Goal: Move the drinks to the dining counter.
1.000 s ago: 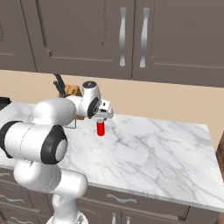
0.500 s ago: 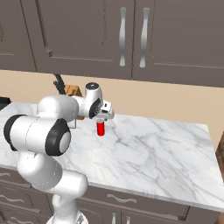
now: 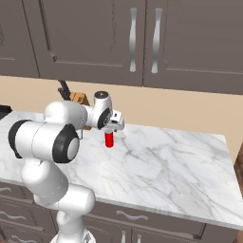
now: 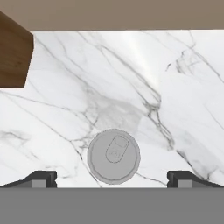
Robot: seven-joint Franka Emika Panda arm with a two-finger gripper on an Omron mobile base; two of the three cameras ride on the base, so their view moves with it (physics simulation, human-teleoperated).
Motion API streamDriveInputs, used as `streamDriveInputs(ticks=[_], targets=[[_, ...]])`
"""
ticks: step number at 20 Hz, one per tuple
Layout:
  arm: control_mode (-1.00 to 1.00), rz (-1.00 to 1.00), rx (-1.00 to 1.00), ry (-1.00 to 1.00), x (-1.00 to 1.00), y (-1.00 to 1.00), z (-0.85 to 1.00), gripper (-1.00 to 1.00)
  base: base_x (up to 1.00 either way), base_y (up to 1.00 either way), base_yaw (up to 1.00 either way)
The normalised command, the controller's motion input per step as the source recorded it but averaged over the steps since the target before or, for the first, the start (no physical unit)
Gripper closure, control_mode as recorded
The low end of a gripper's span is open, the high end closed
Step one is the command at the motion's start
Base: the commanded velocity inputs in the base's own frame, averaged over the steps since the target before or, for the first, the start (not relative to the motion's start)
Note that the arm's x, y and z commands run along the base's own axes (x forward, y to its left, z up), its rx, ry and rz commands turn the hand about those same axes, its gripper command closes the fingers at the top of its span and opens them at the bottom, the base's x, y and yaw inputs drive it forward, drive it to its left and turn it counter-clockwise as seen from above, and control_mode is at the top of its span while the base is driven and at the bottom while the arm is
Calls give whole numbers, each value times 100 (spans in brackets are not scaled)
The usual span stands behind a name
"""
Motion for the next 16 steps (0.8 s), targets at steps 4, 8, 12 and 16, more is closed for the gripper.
streamDriveInputs(ticks=[4,8,12,16], targets=[[-100,0,0,0,0,0,-7,-100,0,0,0],[-100,0,0,0,0,0,-8,-100,0,0,0],[-100,0,0,0,0,0,-10,-100,0,0,0],[-100,0,0,0,1,0,-8,-100,0,0,0]])
